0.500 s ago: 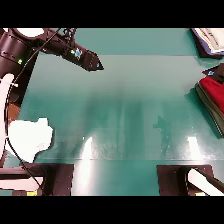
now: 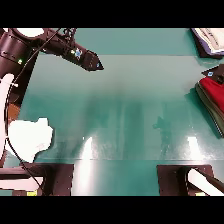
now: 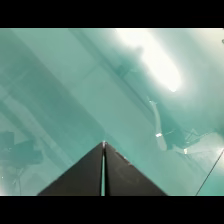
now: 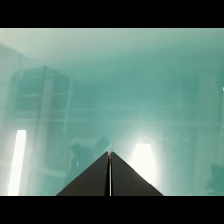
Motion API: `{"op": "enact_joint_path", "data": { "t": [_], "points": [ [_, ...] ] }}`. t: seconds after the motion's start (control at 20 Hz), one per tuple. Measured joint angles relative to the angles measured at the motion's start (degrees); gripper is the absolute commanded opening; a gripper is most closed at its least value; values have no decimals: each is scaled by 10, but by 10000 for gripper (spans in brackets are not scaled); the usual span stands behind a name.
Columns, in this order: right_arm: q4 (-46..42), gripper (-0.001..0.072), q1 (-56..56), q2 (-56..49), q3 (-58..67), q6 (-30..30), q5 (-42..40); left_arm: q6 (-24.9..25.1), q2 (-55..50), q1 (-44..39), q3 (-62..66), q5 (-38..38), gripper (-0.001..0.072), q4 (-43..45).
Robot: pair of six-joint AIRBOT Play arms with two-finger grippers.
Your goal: Fold the shirts.
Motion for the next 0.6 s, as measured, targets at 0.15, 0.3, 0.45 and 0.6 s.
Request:
{"op": "enact_joint_path", "data": {
  "t": [0.15, 0.3, 0.45, 0.6],
  "points": [
    [0, 15, 0, 0, 0, 0, 9, 0, 0, 0, 0, 10, 25, -1],
    [0, 15, 0, 0, 0, 0, 18, 0, 0, 0, 0, 49, 25, -6],
    [0, 15, 0, 0, 0, 0, 23, 0, 0, 0, 0, 75, 25, -9],
    [0, 15, 0, 0, 0, 0, 26, 1, 1, 3, 0, 74, 24, -9]
  ]
}}
